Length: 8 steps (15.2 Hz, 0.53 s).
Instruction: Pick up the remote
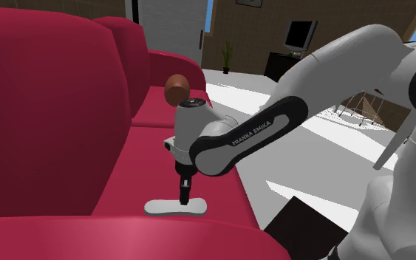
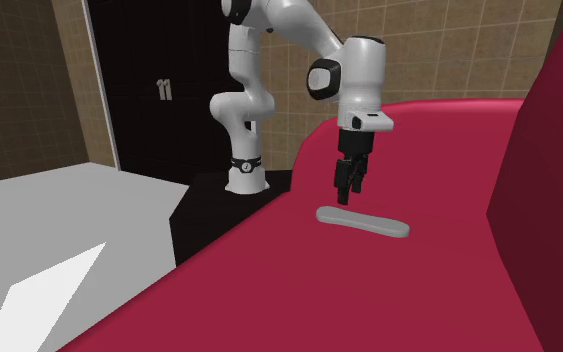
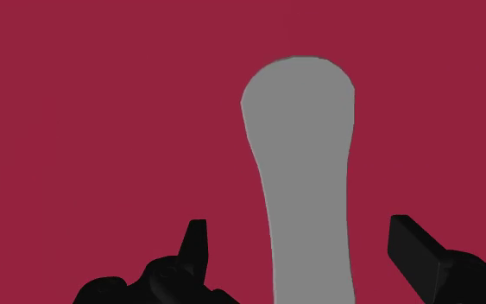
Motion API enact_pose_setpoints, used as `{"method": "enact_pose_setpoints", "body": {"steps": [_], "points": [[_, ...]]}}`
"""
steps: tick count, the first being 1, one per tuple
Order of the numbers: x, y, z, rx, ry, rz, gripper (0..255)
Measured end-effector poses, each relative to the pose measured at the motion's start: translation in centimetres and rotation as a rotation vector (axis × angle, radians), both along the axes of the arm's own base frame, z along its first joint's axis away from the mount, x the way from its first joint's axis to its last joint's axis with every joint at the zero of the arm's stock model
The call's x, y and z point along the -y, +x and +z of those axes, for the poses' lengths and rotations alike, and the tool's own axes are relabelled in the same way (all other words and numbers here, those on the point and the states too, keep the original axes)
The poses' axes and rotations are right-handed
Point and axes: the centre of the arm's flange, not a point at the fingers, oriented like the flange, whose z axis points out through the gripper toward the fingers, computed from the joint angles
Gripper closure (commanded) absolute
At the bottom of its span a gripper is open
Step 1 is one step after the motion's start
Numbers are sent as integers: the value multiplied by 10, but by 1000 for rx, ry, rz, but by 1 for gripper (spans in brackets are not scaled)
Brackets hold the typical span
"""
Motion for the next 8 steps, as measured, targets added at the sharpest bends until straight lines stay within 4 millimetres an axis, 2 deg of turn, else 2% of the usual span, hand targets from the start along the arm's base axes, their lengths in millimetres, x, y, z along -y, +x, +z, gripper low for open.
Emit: {"method": "enact_pose_setpoints", "body": {"steps": [3,8], "points": [[-23,1,-17,2,6,54,0],[-25,3,-45,2,7,63,0]]}}
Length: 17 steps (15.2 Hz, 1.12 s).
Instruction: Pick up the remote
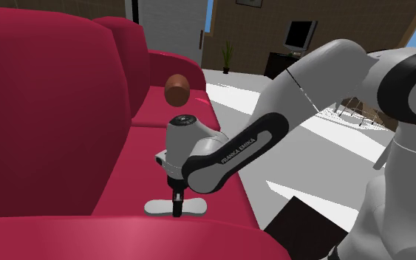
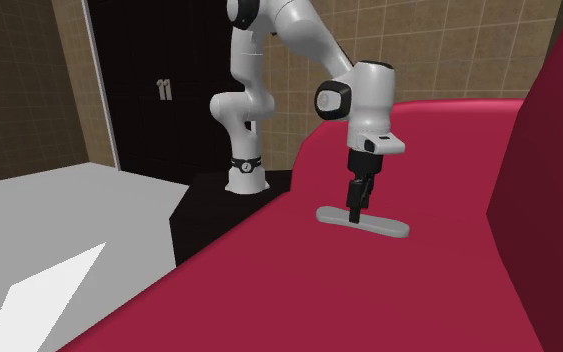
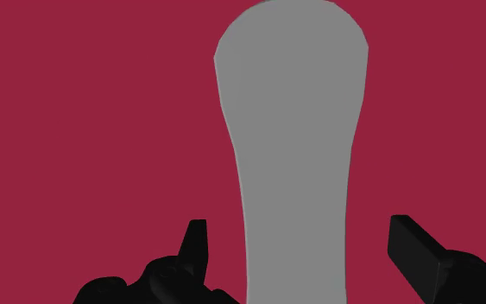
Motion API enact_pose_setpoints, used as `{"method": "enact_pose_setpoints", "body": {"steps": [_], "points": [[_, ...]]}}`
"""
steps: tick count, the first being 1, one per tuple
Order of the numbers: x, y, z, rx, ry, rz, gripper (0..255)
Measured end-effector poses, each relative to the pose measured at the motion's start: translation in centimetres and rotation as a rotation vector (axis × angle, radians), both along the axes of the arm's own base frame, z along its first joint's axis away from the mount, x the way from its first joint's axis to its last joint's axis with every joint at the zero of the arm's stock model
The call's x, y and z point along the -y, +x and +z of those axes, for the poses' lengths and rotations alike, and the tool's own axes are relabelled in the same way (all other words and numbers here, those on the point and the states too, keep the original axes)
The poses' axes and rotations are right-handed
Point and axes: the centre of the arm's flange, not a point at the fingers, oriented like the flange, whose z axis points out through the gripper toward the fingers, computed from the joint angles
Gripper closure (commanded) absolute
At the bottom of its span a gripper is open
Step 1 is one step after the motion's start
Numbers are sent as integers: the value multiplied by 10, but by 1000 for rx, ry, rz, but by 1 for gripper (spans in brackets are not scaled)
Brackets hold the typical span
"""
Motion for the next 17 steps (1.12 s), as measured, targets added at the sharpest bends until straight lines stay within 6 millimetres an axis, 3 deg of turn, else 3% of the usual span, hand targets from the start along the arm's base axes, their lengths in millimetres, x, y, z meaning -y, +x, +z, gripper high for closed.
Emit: {"method": "enact_pose_setpoints", "body": {"steps": [2,3,13,17], "points": [[0,1,-10,0,0,0,0],[-1,0,-12,0,0,0,255],[-1,0,-13,2,1,1,255],[-2,0,3,0,0,0,255]]}}
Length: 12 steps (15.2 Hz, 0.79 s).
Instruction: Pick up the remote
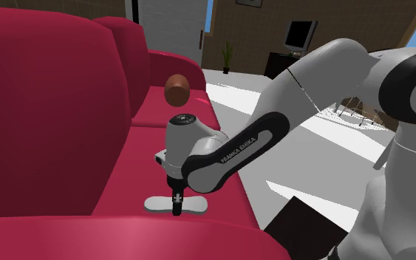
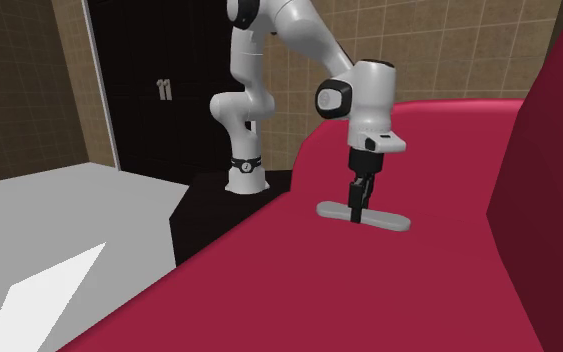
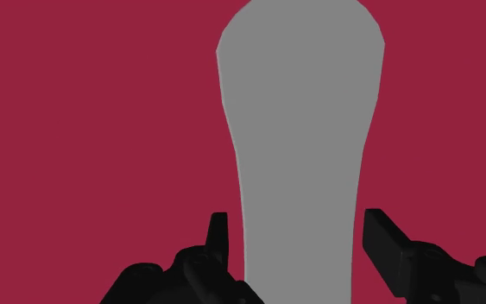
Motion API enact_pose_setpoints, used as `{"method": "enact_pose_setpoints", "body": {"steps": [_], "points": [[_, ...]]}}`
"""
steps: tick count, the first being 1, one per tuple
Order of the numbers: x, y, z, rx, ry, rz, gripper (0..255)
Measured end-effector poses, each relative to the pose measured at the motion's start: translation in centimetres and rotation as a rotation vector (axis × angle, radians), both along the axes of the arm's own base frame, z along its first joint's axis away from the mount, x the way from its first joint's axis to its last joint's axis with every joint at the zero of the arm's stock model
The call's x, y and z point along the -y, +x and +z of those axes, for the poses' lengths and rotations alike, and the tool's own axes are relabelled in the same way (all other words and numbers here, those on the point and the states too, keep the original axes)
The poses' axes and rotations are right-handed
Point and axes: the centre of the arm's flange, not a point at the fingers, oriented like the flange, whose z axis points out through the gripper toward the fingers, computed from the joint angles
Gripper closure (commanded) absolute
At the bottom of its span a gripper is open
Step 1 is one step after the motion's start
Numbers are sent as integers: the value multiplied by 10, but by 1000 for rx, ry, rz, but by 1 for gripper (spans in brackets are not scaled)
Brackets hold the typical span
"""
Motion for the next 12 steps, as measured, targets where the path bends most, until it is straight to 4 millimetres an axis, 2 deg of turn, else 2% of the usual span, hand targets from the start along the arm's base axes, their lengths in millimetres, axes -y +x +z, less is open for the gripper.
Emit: {"method": "enact_pose_setpoints", "body": {"steps": [12], "points": [[1,1,60,0,0,0,255]]}}
